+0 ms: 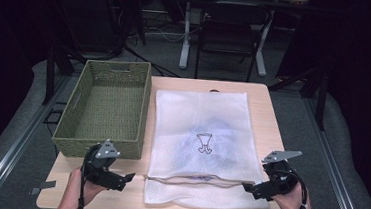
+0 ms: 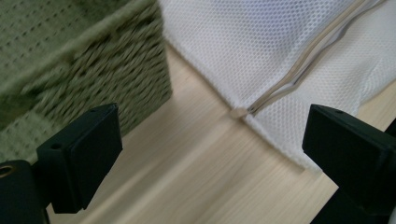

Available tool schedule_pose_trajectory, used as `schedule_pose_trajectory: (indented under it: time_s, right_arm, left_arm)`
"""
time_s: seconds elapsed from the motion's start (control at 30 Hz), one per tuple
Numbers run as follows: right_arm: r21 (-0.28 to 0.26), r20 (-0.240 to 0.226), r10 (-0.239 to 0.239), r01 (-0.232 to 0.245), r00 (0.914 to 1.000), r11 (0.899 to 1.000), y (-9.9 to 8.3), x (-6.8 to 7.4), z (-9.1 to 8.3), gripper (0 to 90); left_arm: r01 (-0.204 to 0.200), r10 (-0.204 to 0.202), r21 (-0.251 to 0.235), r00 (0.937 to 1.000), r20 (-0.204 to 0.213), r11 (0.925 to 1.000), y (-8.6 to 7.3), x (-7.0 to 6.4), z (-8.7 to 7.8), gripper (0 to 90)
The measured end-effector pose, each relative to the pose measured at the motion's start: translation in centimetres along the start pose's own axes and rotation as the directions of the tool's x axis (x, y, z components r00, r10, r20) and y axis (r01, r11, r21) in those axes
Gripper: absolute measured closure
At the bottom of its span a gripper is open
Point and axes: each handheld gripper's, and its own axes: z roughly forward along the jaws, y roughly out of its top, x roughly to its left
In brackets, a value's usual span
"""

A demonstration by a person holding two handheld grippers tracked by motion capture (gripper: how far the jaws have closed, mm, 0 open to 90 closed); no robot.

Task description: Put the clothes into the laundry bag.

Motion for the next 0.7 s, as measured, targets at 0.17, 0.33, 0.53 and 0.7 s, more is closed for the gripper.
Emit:
schedule_pose_trajectory:
  time_s: [0.17,0.33,0.53,0.7]
  right_arm:
    - [-0.017,-0.003,0.057,-0.057,0.9984,0.998,-2.0,-0.5,-0.7,0.2]
    - [-0.030,-0.003,0.107,-0.108,0.9942,0.994,-3.9,-0.7,-0.9,0.3]
    - [-0.059,0.003,0.161,-0.160,0.9870,0.985,-5.1,-1.2,-0.9,0.7]
    - [-0.051,0.013,0.156,-0.155,0.9877,0.987,-5.0,-1.3,-0.5,0.7]
  left_arm:
    - [0.056,-0.056,0.015,0.9983,-0.017,0.9983,-2.0,0.8,-0.6,4.2]
    - [0.114,-0.114,0.003,0.9933,-0.018,0.9934,-4.5,0.8,-0.7,3.5]
    - [0.147,-0.147,-0.003,0.9891,0.012,0.9892,-5.3,1.2,-0.5,0.4]
    - [0.165,-0.165,0.003,0.9862,0.006,0.9863,-5.6,1.9,-0.3,0.0]
